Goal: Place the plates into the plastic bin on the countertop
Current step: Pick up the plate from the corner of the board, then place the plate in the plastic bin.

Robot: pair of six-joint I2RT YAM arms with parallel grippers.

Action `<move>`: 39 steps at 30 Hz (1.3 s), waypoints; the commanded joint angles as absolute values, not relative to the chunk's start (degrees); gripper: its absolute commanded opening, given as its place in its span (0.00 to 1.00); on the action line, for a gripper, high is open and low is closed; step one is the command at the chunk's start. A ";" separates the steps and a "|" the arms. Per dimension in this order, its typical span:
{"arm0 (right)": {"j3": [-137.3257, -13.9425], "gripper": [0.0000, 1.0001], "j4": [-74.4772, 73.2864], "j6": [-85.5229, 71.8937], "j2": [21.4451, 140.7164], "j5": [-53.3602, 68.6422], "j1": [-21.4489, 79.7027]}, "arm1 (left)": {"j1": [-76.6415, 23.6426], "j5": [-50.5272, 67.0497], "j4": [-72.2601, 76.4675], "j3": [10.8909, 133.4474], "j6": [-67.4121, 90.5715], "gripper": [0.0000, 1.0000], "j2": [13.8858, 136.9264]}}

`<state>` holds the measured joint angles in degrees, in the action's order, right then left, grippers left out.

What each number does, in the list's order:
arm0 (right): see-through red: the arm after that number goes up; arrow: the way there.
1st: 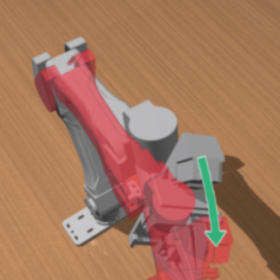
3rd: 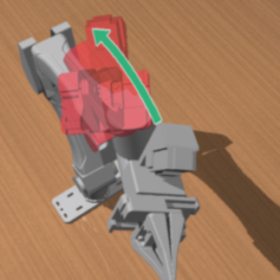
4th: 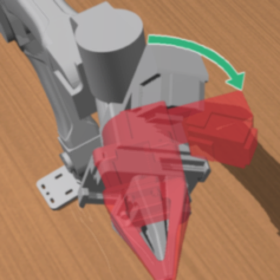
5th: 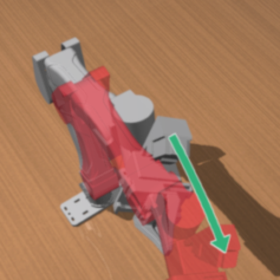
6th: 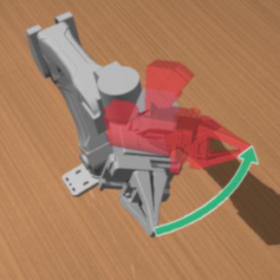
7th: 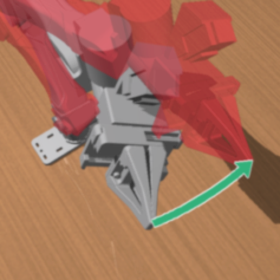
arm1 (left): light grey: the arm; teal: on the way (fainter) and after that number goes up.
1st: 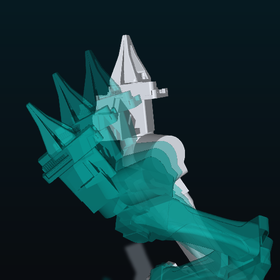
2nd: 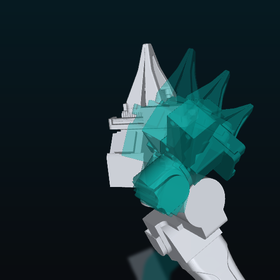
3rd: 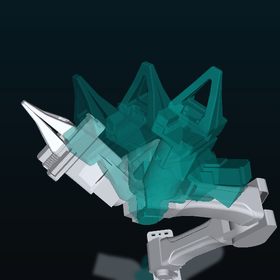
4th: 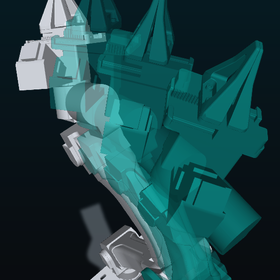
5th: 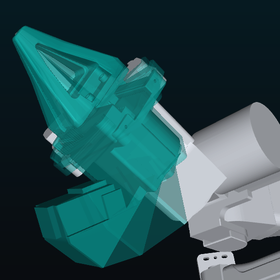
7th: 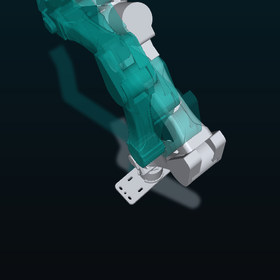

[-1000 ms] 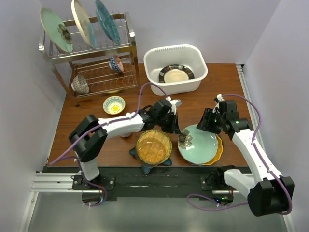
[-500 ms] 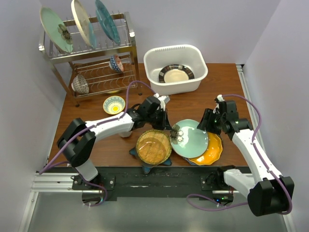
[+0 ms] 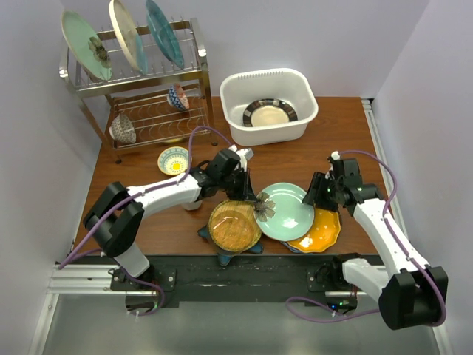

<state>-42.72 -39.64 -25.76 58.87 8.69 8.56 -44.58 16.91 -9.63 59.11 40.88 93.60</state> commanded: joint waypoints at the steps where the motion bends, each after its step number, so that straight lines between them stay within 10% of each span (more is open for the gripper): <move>1: -40.17 0.54 -38.85 -27.51 59.06 11.24 8.26 | -43.95 16.08 -9.32 58.71 38.58 0.00 91.41; 39: -28.57 0.43 -21.71 -43.15 45.70 32.43 8.26 | -43.86 16.17 -8.88 58.80 38.14 0.00 92.55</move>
<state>-28.23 -28.53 -39.48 47.20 26.33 8.19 -43.51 14.33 -12.32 58.28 38.87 93.60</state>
